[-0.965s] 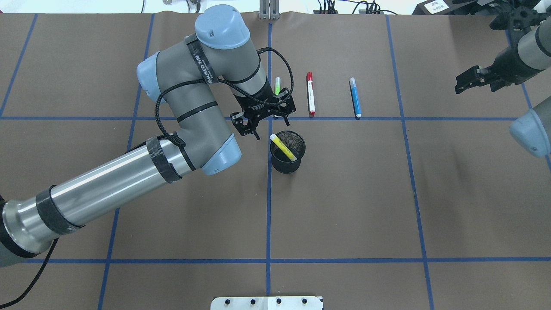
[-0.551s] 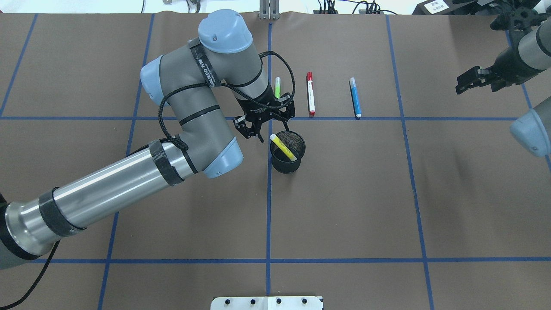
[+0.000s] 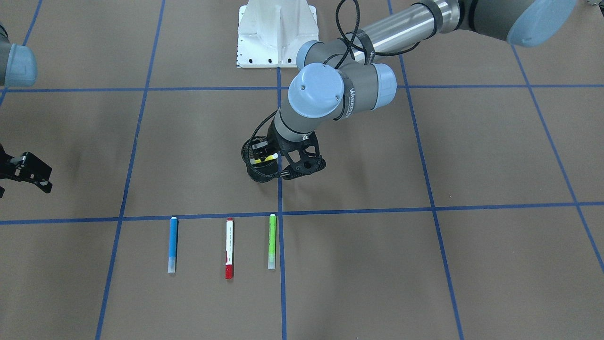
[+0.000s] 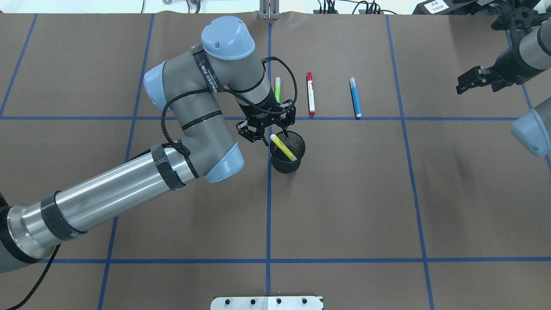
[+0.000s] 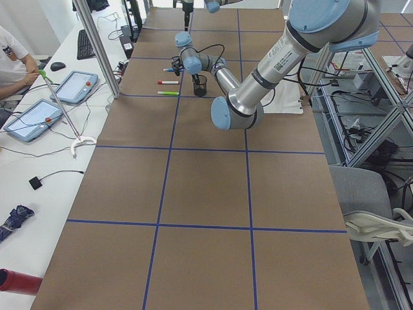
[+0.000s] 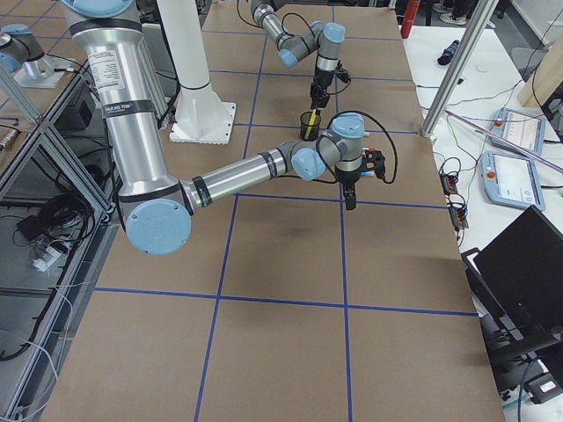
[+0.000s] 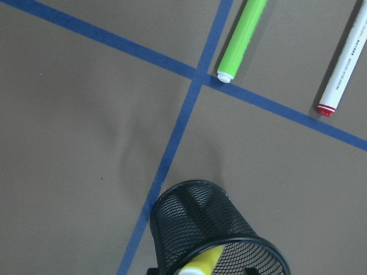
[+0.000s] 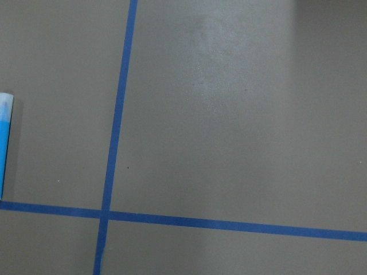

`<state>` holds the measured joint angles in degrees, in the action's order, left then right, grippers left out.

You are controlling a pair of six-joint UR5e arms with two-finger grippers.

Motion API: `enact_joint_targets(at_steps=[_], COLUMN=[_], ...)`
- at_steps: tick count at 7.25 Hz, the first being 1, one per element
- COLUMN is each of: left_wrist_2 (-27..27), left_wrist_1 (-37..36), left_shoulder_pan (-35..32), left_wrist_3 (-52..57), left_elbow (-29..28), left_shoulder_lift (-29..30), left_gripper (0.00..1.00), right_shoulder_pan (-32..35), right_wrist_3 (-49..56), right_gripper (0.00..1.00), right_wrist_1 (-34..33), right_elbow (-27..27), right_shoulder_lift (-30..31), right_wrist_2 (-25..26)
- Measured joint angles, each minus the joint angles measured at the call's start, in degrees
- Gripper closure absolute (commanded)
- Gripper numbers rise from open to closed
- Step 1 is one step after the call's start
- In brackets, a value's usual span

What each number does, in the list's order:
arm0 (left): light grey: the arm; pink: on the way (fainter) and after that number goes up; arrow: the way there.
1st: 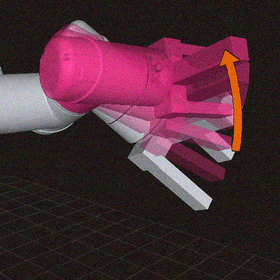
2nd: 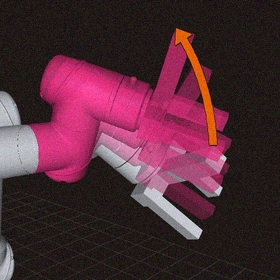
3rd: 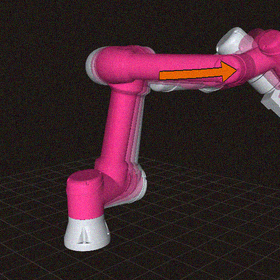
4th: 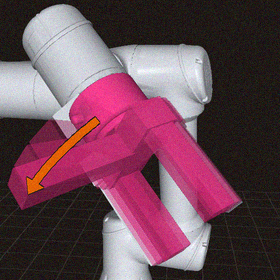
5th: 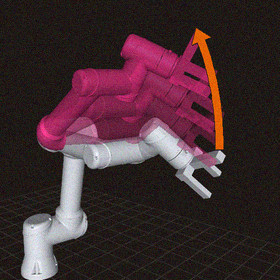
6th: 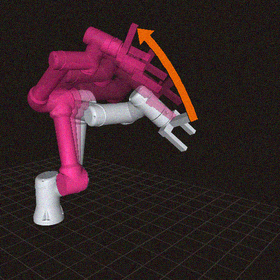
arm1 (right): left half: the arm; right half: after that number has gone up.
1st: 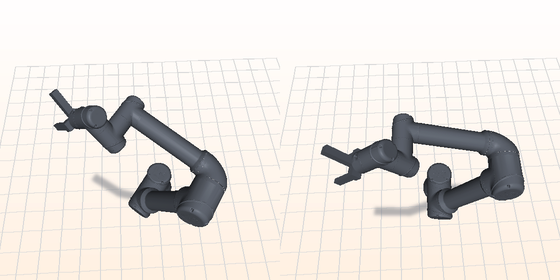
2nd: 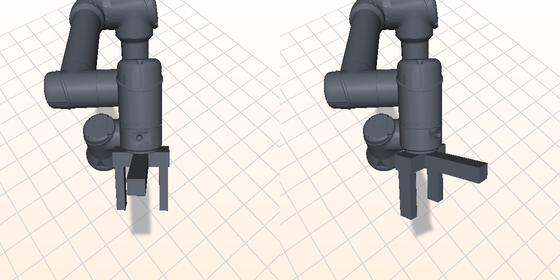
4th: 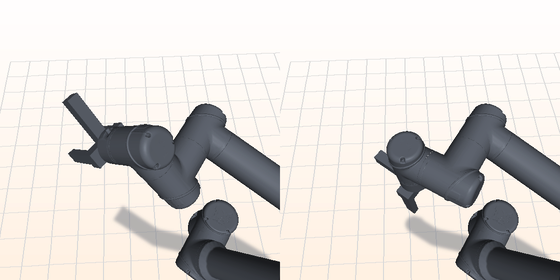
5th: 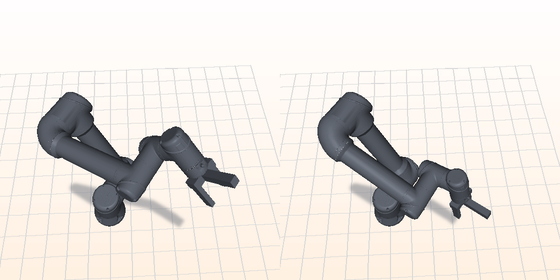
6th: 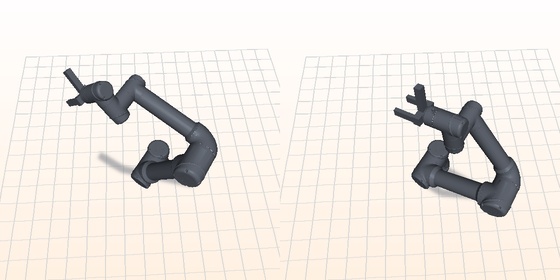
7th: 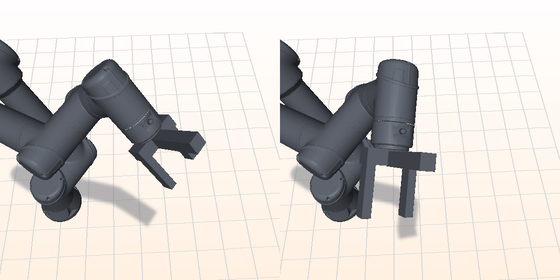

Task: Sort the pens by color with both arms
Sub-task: 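Lower the left gripper and grasp the yellow highlighter in the cup, then lift the yellow highlighter out of the cup with the left gripper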

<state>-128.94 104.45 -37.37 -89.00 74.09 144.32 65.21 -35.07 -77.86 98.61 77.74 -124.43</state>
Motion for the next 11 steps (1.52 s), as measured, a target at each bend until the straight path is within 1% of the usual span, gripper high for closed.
enact_joint_targets(at_steps=[4, 5, 6, 9, 11], left_wrist_2=[0.26, 0.39, 0.5, 0.62, 0.52], left_wrist_1=[0.22, 0.22, 0.23, 0.22, 0.07], left_shoulder_pan=[0.0, -0.03, -0.06, -0.19, -0.7], left_wrist_3=[0.05, 0.06, 0.06, -0.08, -0.26], left_elbow=[-0.06, -0.08, -0.17, -0.26, 1.46], left_shoulder_lift=[-0.06, -0.08, -0.09, -0.1, -0.11], left_gripper=[0.69, 0.8, 1.0, 1.0, 1.0], right_shoulder_pan=[0.03, 0.06, 0.07, 0.16, 0.21], right_wrist_3=[0.5, 1.04, 1.37, 1.57, 1.58], right_gripper=[0.02, 0.02, 0.02, 0.02, 0.02], right_wrist_1=[0.32, 0.38, 0.41, 0.56, 0.59], right_elbow=[0.04, 0.06, 0.07, 0.11, 0.26], right_shoulder_lift=[0.48, 0.68, 0.8, 1.02, 1.08], right_wrist_2=[0.06, 0.06, 0.06, 0.06, 0.06])
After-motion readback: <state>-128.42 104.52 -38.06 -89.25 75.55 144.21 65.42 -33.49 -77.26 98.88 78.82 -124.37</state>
